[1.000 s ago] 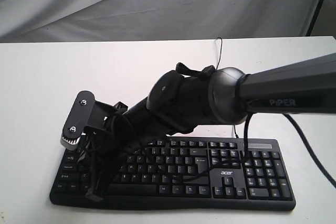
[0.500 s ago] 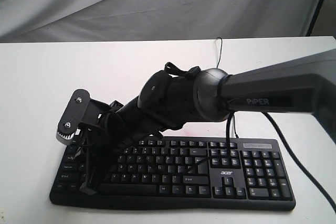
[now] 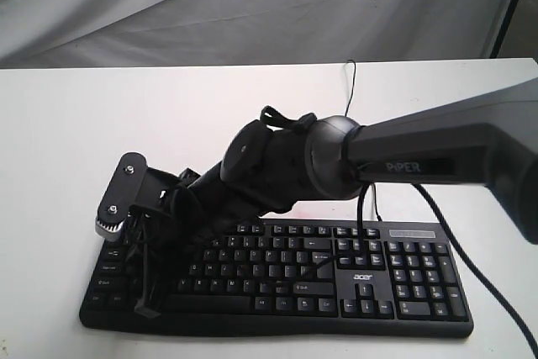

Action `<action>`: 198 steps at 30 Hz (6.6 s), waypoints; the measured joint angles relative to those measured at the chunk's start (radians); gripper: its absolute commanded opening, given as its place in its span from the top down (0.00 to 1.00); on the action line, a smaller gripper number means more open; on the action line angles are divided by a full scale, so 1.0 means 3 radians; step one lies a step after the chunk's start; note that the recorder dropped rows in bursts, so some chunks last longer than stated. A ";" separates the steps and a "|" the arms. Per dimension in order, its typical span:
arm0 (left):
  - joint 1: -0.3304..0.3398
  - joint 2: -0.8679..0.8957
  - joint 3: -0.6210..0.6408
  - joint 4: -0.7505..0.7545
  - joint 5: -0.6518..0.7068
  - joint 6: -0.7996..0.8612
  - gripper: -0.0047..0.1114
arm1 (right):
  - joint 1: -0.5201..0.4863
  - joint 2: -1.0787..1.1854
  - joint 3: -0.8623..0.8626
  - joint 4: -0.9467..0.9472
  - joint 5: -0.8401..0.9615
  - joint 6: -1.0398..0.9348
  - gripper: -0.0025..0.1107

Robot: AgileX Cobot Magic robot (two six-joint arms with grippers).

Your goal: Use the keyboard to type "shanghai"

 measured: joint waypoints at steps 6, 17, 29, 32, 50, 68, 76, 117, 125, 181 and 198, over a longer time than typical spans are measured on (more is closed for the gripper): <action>0.0000 0.0000 0.0000 0.0000 0.0000 0.0000 0.95 | 0.0000 0.0029 0.0000 -0.0007 -0.0016 0.0000 0.98; 0.0000 0.0000 0.0000 0.0000 0.0000 0.0000 0.95 | 0.0000 0.0049 0.0000 -0.0007 -0.0024 0.0000 0.98; 0.0000 0.0000 0.0000 0.0000 0.0000 0.0000 0.95 | 0.0000 0.0084 0.0000 -0.0012 -0.0048 0.0000 0.98; 0.0000 0.0000 0.0000 0.0000 0.0000 0.0000 0.95 | 0.0000 0.0115 0.0000 -0.0020 -0.0070 0.0000 0.98; 0.0000 0.0000 0.0000 0.0000 0.0000 0.0000 0.95 | 0.0000 0.0139 -0.0002 -0.0020 -0.0078 0.0000 0.98; 0.0000 0.0000 0.0000 0.0000 0.0000 0.0000 0.95 | 0.0000 -0.0150 -0.0008 -0.0185 -0.0041 0.0105 0.98; 0.0000 0.0000 0.0000 0.0000 0.0000 0.0000 0.95 | 0.0000 -0.0183 -0.0008 -0.0402 -0.0030 0.0239 0.98; 0.0000 0.0000 0.0000 0.0000 0.0000 0.0000 0.95 | -0.0476 -0.0834 0.0707 -0.0270 0.0285 -0.0008 0.98; 0.0000 0.0000 0.0000 0.0000 0.0000 0.0000 0.95 | -0.0476 -0.0642 0.0728 -0.0150 0.0336 -0.0149 0.98; 0.0000 0.0000 0.0000 0.0000 0.0000 0.0000 0.95 | -0.0469 -0.0365 0.0728 0.0046 0.0261 -0.0492 0.98; 0.0000 0.0000 0.0000 0.0000 0.0000 0.0000 0.95 | -0.0469 -0.0318 0.0722 0.0081 0.0248 -0.0523 0.98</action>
